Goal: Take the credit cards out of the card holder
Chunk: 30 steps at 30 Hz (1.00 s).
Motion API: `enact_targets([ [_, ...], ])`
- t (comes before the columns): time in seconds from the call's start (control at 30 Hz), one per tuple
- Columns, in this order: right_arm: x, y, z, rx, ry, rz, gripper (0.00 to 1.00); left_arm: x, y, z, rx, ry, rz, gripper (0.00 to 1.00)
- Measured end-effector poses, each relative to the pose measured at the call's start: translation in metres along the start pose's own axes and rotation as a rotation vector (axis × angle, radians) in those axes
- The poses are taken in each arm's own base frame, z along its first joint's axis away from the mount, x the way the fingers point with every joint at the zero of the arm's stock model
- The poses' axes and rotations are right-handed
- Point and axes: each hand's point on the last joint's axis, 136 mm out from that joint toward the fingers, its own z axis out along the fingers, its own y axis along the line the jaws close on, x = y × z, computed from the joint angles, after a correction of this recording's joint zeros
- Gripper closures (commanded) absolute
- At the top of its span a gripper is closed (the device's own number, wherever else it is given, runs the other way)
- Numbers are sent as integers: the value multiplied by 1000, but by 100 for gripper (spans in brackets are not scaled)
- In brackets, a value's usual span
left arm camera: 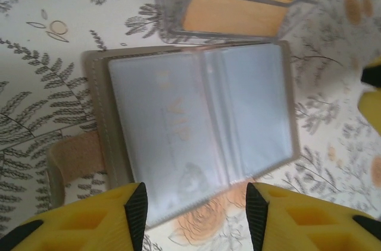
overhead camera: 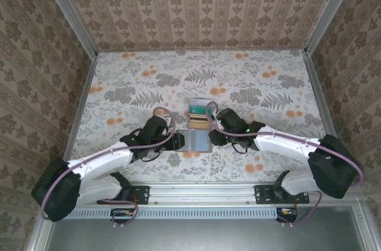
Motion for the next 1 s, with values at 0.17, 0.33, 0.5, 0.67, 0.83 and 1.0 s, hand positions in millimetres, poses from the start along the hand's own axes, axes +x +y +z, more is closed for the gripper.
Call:
enact_targets([
  [0.17,13,9,22,-27,29,79,63,6,9,17,-45,51,-13,53],
  [0.33,22,16,40,-40,57,113,64,9,13,21,-60,65,-17,53],
  [0.5,22,19,45,-46,51,129,64,9,15,23,-64,68,-18,53],
  [0.67,22,19,46,-47,51,138,64,11,17,27,-71,79,-20,53],
  [0.83,22,19,46,-46,51,144,64,10,15,29,-61,80,-19,53],
  [1.0,22,20,46,-47,51,144,64,9,11,29,-44,79,-18,53],
])
